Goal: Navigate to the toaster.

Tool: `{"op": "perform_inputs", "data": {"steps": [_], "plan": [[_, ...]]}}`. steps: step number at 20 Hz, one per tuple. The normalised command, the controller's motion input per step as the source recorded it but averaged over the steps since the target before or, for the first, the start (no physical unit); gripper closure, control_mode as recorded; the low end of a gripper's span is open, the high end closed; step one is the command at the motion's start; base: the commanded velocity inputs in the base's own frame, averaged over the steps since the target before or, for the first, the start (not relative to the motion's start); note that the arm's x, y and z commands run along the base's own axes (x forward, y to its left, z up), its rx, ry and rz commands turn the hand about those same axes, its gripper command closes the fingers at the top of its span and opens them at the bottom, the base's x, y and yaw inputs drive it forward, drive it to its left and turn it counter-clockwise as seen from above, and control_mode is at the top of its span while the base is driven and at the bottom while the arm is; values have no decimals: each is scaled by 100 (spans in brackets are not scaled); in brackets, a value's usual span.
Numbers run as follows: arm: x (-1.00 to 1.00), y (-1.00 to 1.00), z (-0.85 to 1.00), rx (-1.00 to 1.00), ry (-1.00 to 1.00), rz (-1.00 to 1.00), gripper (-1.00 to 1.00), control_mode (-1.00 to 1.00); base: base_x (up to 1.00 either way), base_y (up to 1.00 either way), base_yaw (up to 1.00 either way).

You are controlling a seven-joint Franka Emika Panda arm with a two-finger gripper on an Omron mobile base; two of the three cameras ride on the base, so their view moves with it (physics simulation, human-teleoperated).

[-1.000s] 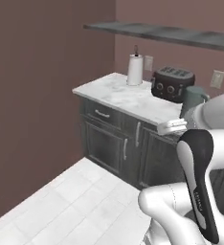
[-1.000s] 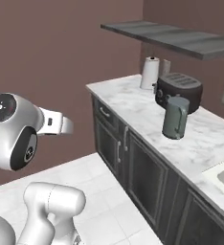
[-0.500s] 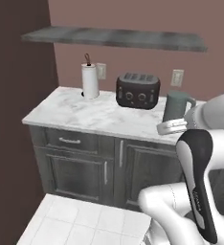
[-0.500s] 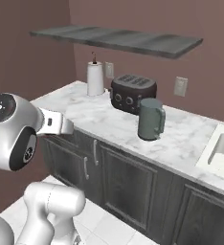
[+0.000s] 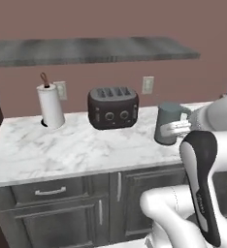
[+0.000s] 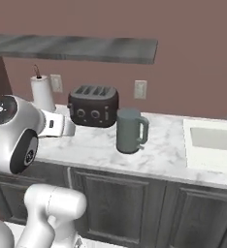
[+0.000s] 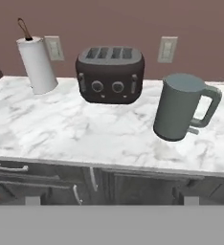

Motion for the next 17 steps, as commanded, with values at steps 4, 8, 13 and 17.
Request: {"op": "perform_inputs", "data": {"steps": [4, 8, 13, 17], "plan": [[0, 0, 0, 0, 0, 0, -100, 100, 100, 87, -40], [0, 0, 0, 0, 0, 0, -100, 100, 89, 56, -22], [0, 0, 0, 0, 0, 0, -100, 100, 100, -22, -2], [0, 0, 0, 0, 0, 0, -100, 100, 100, -62, 34]]}}
